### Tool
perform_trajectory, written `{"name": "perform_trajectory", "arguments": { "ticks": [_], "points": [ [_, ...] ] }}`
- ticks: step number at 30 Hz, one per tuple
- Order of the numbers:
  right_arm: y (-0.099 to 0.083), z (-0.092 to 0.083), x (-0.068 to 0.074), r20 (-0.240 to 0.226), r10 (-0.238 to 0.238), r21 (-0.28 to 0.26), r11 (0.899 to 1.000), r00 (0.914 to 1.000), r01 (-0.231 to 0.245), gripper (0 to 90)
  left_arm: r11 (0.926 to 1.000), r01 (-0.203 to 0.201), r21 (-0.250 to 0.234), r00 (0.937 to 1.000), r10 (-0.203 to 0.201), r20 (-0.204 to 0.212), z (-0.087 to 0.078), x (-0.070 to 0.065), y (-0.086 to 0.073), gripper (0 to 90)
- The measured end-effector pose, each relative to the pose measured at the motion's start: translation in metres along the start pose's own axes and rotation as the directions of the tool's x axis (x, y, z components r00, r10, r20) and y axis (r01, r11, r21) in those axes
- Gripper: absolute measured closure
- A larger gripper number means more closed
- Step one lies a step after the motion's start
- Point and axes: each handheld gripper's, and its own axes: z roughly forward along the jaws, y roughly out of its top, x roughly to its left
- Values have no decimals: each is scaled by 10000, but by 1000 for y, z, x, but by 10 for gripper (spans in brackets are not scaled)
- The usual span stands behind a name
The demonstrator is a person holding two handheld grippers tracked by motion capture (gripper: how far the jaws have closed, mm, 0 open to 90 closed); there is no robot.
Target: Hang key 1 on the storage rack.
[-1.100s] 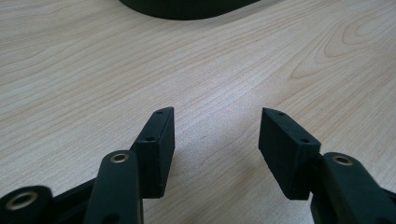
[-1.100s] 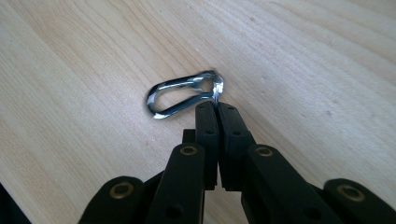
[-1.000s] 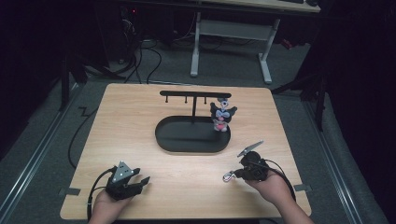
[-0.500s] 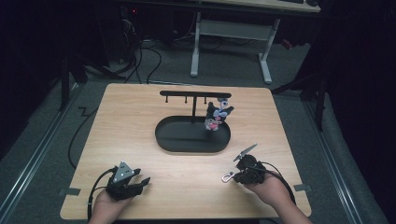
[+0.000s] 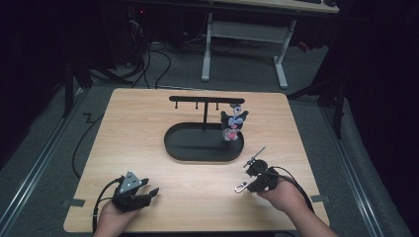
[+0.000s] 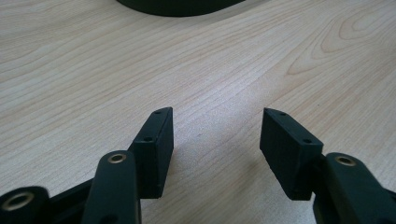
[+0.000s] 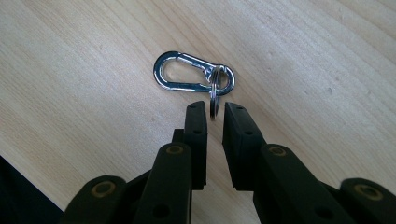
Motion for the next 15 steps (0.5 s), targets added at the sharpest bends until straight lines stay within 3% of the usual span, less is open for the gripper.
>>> {"name": "perform_trajectory", "arguments": {
  "ticks": [6, 15],
  "points": [
    [2, 2, -2, -70, 258, 92, 9996, 9996, -258, 856, 10000, 7, 11, 10000, -7, 11, 0, 1, 0, 450],
    [0, 4, -1, -135, 18, -200, 9998, 9999, -21, 891, 10000, 38, 32, 10000, -38, -6, 1, 0, 0, 450]
  ]
}}
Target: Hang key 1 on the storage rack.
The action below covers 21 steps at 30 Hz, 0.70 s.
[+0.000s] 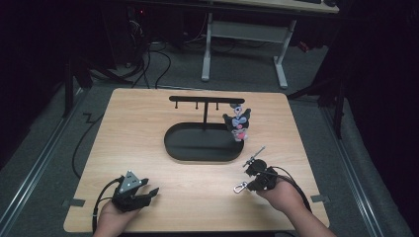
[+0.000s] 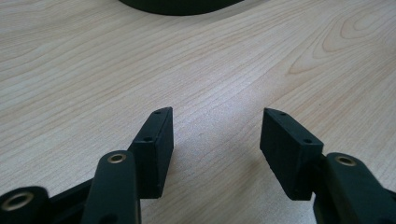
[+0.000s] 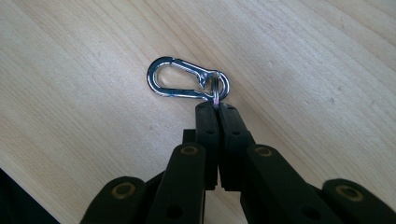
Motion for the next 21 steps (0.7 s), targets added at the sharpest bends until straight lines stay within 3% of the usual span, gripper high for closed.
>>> {"name": "perform_trajectory", "arguments": {
  "ticks": [21],
  "points": [
    [4, -36, 4, -272, -354, -413, 9986, 9990, 343, 892, 9998, -93, -195, 10000, 93, 31, -2, 0, 0, 444]
  ]
}}
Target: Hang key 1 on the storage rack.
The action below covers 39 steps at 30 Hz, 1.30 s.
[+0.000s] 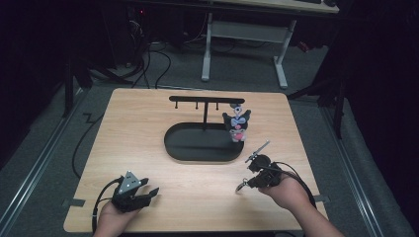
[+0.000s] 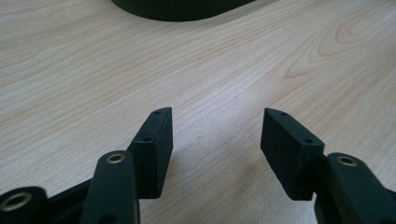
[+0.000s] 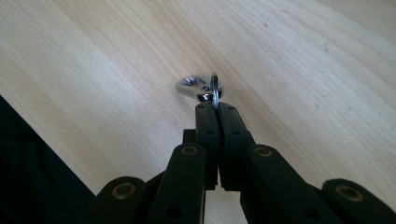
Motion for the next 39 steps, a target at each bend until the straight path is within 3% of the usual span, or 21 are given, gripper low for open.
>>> {"name": "perform_trajectory", "arguments": {
  "ticks": [1, 3, 6, 8, 11, 12, 13, 14, 15, 16, 19, 22, 24, 25, 27, 28, 29, 31, 33, 36, 39],
  "points": [
    [0, -4, 4, 42, 577, 192, 9981, 9983, -577, 892, 10000, -13, -28, 10000, 13, -10, 0, 0, 0, 443],
    [2, -7, 1, 116, -49, -22, 10000, 9999, 49, 892, 10000, -29, -57, 10000, 29, 0, -1, 0, 0, 442],
    [4, -14, 0, 154, -154, -67, 9999, 9998, 155, 900, 10000, -36, -68, 10000, 36, 23, -1, 0, 0, 442],
    [5, -19, 1, 134, 103, -55, 9999, 9999, -102, 900, 10000, -48, -57, 10000, 48, 36, 0, -1, 0, 442],
    [3, -13, 1, 221, 97, 294, 9995, 9997, -103, 900, 10000, -60, -72, 10000, 61, 33, -1, 0, 0, 441],
    [1, -10, 1, 152, 314, 453, 9985, 9994, -321, 900, 9999, -52, -88, 10000, 52, 49, -1, 0, 0, 441],
    [0, -6, -4, 205, -308, 256, 9992, 9993, 303, 900, 9999, -73, -100, 10000, 74, 50, -1, 0, 0, 442],
    [-2, -8, 3, 191, 789, 598, 9950, 9967, -799, 900, 10000, -33, -89, 10000, 33, 46, -1, 0, 0, 442],
    [-3, -5, -2, 124, 174, 393, 9991, 9998, -179, 900, 10000, -12, -95, 10000, 12, 50, -1, 0, 0, 442],
    [-4, -5, -1, 129, 427, 464, 9980, 9990, -432, 900, 10000, -6, -69, 10000, 7, 50, -1, 1, 0, 442],
    [-11, -2, -4, 34, 64, 550, 9985, 10000, -66, 900, 10000, -35, -67, 10000, 35, 31, 0, 0, 0, 442],
    [-20, 4, -2, -77, 186, 862, 9961, 9998, -179, 900, 10000, 0, -44, 10000, 1, 41, 1, 0, 0, 442],
    [-27, 12, 1, -329, -15, 962, 9953, 9995, 46, 757, 10000, -27, -25, 10000, 27, 34, 1, -1, 0, 442],
    [-29, 14, 6, -319, 306, 1093, 9936, 9990, -270, 710, 10000, -52, -9, 10000, 52, 51, 1, -1, 0, 442],
    [-33, 23, 9, -461, -18, 1248, 9922, 9989, 76, 661, 10000, -74, 9, 10000, 74, 56, 1, -1, 0, 442],
    [-36, 26, 16, -499, 572, 1553, 9867, 9971, -488, 623, 10000, -68, 12, 10000, 68, 66, 1, -2, 0, 442],
    [-37, 31, 16, -659, 101, 1492, 9888, 9978, -1, 593, 10000, -66, 18, 10000, 66, 70, 1, -2, 0, 442],
    [-38, 36, 20, -305, -269, 1690, 9851, 9992, 317, 578, 10000, -39, 14, 10000, 39, 83, 1, -1, 0, 442],
    [-38, 40, 23, -85, -694, 1878, 9797, 9976, 698, 635, 10000, -23, 31, 10000, 23, 94, 1, -1, 0, 442],
    [-36, 37, 23, 57, -780, 1806, 9806, 9969, 757, 817, 10000, 1, 15, 10000, -1, 100, 1, -1, 0, 442],
    [-34, 30, 20, 334, -667, 1656, 9844, 9972, 603, 878, 10000, -33, 25, 10000, 33, 93, 2, -1, 0, 442]
  ]
}}
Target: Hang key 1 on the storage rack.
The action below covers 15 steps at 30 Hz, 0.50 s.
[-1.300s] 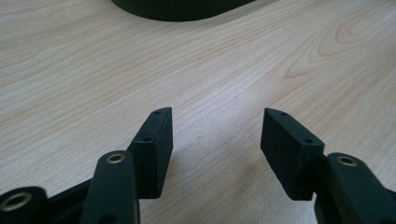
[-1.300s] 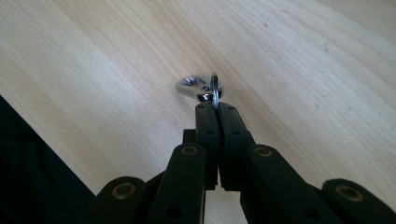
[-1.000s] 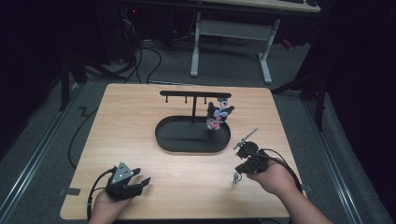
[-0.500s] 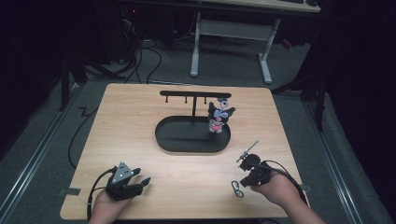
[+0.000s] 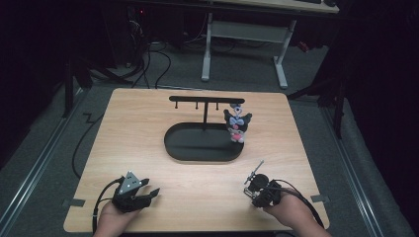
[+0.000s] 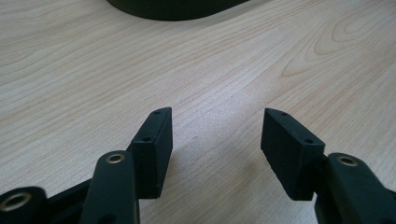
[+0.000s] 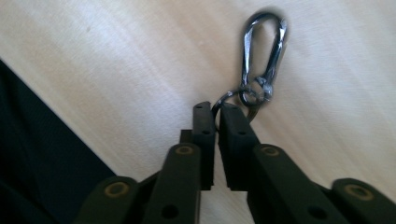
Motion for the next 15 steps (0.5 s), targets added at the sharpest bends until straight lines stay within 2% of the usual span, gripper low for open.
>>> {"name": "perform_trajectory", "arguments": {
  "ticks": [5, 9, 15],
  "points": [
    [0, -2, -2, 183, -116, 15, 9999, 9998, 116, 883, 10000, -13, 4, 10000, 13, 15, 0, 0, 0, 442],
    [0, -5, -4, 29, 410, -222, 9989, 9992, -409, 883, 10000, -27, 16, 10000, 27, 29, 0, 0, 0, 442],
    [-6, -6, -13, 21, 638, -316, 9975, 9980, -637, 880, 10000, -26, 36, 10000, 26, 50, 0, 0, 0, 442]
  ]
}}
